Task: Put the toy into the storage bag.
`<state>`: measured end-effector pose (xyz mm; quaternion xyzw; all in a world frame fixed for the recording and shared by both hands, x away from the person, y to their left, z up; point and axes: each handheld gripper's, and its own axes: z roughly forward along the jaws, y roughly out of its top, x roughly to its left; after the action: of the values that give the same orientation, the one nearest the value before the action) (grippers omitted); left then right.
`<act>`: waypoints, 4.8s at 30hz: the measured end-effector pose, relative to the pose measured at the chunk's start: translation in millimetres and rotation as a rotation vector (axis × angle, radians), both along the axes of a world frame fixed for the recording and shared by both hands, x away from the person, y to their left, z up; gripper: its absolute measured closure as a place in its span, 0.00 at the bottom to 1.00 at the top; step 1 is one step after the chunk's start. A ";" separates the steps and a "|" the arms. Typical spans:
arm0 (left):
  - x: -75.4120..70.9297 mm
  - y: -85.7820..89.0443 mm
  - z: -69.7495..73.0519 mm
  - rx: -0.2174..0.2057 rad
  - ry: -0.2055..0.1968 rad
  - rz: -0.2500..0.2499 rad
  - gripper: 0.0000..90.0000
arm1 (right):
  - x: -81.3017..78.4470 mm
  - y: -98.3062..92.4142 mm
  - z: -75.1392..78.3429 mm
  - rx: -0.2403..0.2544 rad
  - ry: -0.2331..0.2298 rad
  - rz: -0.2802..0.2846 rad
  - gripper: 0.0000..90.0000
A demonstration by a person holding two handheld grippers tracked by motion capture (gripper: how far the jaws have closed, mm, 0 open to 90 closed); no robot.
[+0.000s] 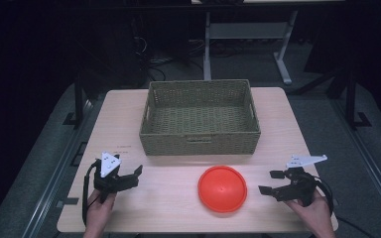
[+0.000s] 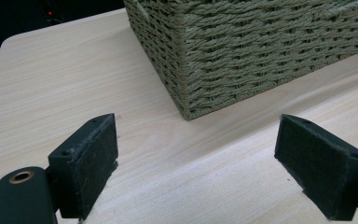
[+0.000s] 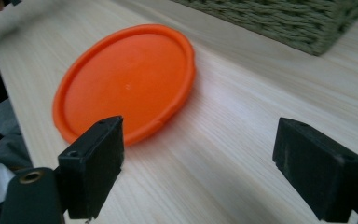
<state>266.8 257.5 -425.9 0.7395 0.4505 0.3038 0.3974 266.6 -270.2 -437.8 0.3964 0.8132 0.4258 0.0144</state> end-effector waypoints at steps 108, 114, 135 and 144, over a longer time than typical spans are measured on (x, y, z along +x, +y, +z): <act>-1.8 -1.4 1.0 0.013 -0.027 0.002 0.14 | 36.9 53.2 45.5 0.083 0.064 0.069 0.91; -2.8 -1.3 1.7 0.009 -0.033 0.006 0.14 | 38.9 53.4 56.6 0.068 0.054 0.074 0.91; -3.1 -0.1 2.0 0.013 -0.035 0.005 0.14 | 57.8 57.7 101.8 0.043 0.035 0.103 0.91; -3.1 -0.2 2.1 0.010 -0.038 0.006 0.14 | 67.4 56.5 125.1 0.054 0.017 0.101 0.91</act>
<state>263.7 257.3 -423.7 0.7343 0.4436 0.3209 0.4014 334.0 -213.7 -312.7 0.3586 0.8206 0.4443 -0.0249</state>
